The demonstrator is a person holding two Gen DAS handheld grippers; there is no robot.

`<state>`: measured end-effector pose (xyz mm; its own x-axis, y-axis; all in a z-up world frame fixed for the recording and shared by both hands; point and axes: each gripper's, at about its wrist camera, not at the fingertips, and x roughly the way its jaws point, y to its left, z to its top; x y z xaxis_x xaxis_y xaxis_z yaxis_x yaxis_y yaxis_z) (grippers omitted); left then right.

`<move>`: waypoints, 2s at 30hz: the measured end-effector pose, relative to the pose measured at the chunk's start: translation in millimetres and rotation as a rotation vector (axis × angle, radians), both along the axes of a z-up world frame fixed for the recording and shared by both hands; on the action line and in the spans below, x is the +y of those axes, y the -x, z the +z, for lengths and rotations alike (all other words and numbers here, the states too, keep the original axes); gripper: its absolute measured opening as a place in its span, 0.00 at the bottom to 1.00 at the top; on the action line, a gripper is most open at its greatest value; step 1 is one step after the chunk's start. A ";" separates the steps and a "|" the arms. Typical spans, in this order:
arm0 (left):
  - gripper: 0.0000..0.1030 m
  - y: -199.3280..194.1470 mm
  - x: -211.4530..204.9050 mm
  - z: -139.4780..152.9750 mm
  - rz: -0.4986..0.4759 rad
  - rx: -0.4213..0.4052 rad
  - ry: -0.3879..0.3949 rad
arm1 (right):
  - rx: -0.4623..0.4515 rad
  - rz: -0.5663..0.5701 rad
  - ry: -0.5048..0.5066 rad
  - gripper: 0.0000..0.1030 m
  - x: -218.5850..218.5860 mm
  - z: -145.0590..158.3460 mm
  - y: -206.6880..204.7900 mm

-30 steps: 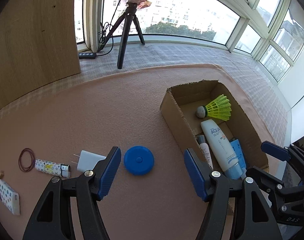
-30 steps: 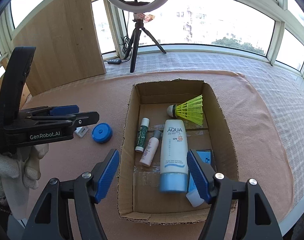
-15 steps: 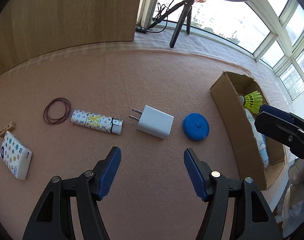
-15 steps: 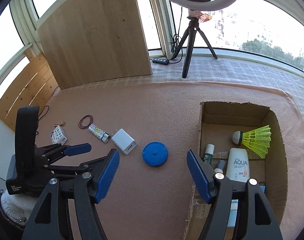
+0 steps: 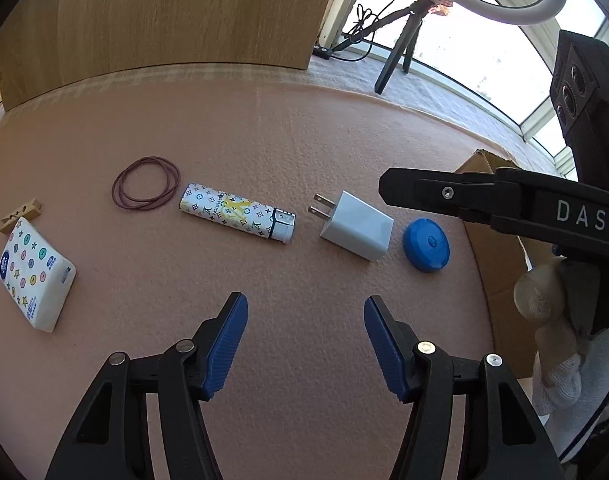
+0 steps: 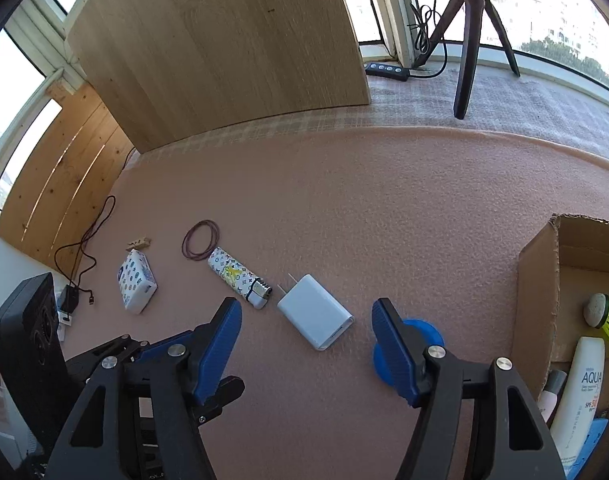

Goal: Organize objects
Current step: 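Move the right tool back to the white charger, then close the right tool on the white charger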

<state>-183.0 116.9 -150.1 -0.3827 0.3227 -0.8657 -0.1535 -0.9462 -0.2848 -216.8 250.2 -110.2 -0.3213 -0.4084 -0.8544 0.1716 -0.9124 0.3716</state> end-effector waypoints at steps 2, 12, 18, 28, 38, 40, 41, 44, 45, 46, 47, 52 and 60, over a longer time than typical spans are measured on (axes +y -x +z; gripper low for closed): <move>0.62 -0.1 0.9 -0.1 0.000 -0.001 -0.003 | -0.046 -0.005 0.017 0.46 -2.8 -12.5 10.8; 0.61 -0.6 2.2 -1.3 -0.014 -0.001 -0.008 | -0.179 -0.053 0.081 0.33 -1.0 -43.8 30.1; 0.59 -0.7 3.7 -6.5 -0.034 -0.012 -0.012 | -0.212 -0.094 0.143 0.30 8.3 -48.1 13.6; 0.59 -26.4 14.7 -17.3 -0.102 -0.043 -0.034 | -0.244 -0.181 0.188 0.30 9.8 -49.7 -34.7; 0.58 -51.8 18.6 -22.4 -0.136 -0.061 -0.081 | -0.285 -0.191 0.211 0.30 2.0 -51.8 -71.6; 0.58 -55.4 19.9 -21.6 -0.144 -0.061 -0.079 | -0.304 -0.184 0.220 0.30 -0.6 -53.8 -76.2; 0.58 -57.6 20.3 -21.3 -0.147 -0.061 -0.083 | -0.310 -0.179 0.223 0.30 -1.3 -54.8 -78.2; 0.58 -60.4 22.4 -21.1 -0.155 -0.066 -0.092 | -0.313 -0.151 0.215 0.30 -3.3 -54.5 -82.9; 0.58 -62.8 22.9 -20.8 -0.157 -0.067 -0.094 | -0.313 -0.139 0.210 0.31 -3.5 -54.2 -83.9; 0.58 -64.0 24.2 -20.5 -0.160 -0.068 -0.098 | -0.310 -0.125 0.203 0.31 -4.2 -53.5 -84.3; 0.58 -65.3 25.6 -19.9 -0.165 -0.068 -0.102 | -0.306 -0.108 0.194 0.32 -3.7 -52.6 -85.9; 0.58 -73.4 33.7 -18.4 -0.189 -0.071 -0.119 | -0.284 -0.026 0.132 0.32 -3.6 -47.7 -88.7; 0.58 -64.6 40.3 -21.4 -0.212 -0.052 -0.134 | -0.283 0.031 0.127 0.32 -0.5 -45.8 -93.4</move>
<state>-118.4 157.3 -171.5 -0.2505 0.5044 -0.8263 -0.3263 -0.8476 -0.4184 -123.5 249.7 -155.9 -0.0639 -0.5233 -0.8498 0.0723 -0.8517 0.5190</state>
